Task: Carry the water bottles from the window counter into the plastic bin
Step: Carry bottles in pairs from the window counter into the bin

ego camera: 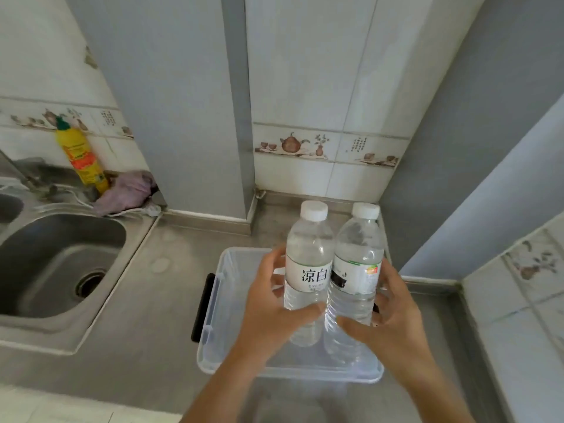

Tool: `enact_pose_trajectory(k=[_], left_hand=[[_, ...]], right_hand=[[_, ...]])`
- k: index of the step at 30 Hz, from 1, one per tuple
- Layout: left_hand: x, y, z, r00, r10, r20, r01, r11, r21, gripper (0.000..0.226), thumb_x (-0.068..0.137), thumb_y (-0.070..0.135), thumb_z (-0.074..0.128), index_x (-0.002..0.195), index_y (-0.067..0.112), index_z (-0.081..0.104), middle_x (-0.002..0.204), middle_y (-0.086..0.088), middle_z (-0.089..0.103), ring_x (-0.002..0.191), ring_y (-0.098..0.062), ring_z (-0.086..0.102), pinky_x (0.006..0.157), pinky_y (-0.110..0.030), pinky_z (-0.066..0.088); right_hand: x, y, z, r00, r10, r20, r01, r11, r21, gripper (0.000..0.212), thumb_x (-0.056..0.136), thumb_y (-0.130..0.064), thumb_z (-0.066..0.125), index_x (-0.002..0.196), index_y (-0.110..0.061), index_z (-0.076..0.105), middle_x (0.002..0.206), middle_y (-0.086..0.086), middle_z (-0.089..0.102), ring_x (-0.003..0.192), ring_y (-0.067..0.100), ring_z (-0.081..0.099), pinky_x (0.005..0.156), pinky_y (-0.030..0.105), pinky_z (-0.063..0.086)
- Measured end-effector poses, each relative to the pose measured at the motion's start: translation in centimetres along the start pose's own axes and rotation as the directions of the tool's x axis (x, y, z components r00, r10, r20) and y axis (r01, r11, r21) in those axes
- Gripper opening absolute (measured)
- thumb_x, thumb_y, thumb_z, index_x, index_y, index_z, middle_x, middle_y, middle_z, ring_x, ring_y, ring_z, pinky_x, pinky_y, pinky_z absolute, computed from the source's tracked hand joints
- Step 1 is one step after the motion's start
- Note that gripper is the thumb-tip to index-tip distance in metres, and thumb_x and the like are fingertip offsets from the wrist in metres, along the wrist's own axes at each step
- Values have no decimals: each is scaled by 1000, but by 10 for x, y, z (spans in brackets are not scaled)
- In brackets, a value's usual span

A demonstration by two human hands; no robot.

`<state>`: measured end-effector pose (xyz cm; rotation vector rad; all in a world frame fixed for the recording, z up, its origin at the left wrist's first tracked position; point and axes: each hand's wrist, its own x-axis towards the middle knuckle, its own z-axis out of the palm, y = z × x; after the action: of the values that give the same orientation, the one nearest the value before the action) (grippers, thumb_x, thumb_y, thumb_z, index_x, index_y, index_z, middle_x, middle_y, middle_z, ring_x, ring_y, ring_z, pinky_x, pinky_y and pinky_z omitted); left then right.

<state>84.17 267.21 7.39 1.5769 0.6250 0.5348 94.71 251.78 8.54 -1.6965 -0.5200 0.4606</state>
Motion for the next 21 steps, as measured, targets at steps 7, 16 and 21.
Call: enact_pose_trajectory(k=[7, 16, 21], left_hand=[[17, -36, 12, 994, -108, -6, 108, 994, 5, 79, 51, 4, 94, 108, 40, 51, 102, 28, 66, 95, 3, 66, 78, -16, 54], [16, -69, 28, 984, -169, -63, 170, 985, 12, 75, 52, 2, 94, 109, 31, 54, 106, 30, 63, 106, 6, 59, 95, -27, 52], [18, -81, 31, 977, -198, -84, 201, 979, 29, 78, 51, 4, 93, 112, 30, 53, 114, 14, 61, 108, 4, 56, 97, -31, 51]], right_hand=[[19, 33, 3, 1000, 23, -8, -23, 997, -78, 99, 54, 7, 88, 134, -31, 43, 129, -8, 59, 114, 6, 59, 90, 22, 52], [27, 69, 14, 989, 77, -125, -84, 995, -56, 88, 54, 15, 84, 116, -33, 45, 117, -12, 60, 106, 1, 61, 90, 19, 51], [29, 79, 15, 984, 124, -126, -144, 976, -162, 86, 53, 2, 89, 107, -48, 43, 105, -26, 64, 100, -8, 60, 82, 17, 48]])
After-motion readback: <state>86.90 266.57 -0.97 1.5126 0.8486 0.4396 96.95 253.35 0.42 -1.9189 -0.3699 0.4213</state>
